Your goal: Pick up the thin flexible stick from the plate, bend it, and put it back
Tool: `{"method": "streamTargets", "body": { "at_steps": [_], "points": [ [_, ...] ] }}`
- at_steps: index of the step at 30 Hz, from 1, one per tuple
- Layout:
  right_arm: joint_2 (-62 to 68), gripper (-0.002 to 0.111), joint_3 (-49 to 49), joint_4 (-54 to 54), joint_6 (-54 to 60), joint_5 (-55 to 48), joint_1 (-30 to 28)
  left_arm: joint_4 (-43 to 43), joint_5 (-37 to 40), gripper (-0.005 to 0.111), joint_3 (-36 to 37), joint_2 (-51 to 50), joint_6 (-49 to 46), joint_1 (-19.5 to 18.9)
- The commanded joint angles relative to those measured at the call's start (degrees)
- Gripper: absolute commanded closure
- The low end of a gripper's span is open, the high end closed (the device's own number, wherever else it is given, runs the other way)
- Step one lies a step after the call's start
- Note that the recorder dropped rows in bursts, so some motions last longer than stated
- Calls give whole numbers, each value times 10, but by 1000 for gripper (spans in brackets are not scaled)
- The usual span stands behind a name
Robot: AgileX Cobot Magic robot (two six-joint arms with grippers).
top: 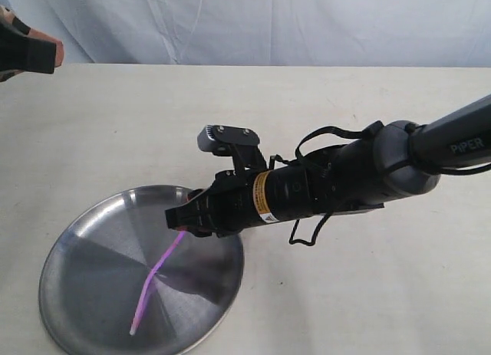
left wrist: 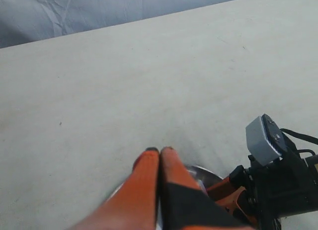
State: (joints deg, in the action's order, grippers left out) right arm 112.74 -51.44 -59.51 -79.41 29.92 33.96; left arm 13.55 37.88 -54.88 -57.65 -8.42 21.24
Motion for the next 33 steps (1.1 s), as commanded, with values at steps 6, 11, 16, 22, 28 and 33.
{"method": "streamTargets", "body": {
  "at_steps": [6,11,16,22,28,33],
  "points": [
    [0,67,-20,-5,-2,-33,0,-5,7,107,-3,4,7,0],
    [-5,55,-49,-43,-44,-36,0,-18,22,107,-3,4,7,0],
    [-22,58,-68,-126,-107,-43,0,-32,24,107,-3,11,7,0],
    [-110,108,-68,-364,-251,-52,0,-80,-8,107,14,96,14,0],
    [-241,109,-24,-404,-301,-48,0,-80,-76,107,102,222,22,0],
    [-362,109,41,-404,-301,-83,0,-75,-84,107,182,277,37,0]
  ]
}}
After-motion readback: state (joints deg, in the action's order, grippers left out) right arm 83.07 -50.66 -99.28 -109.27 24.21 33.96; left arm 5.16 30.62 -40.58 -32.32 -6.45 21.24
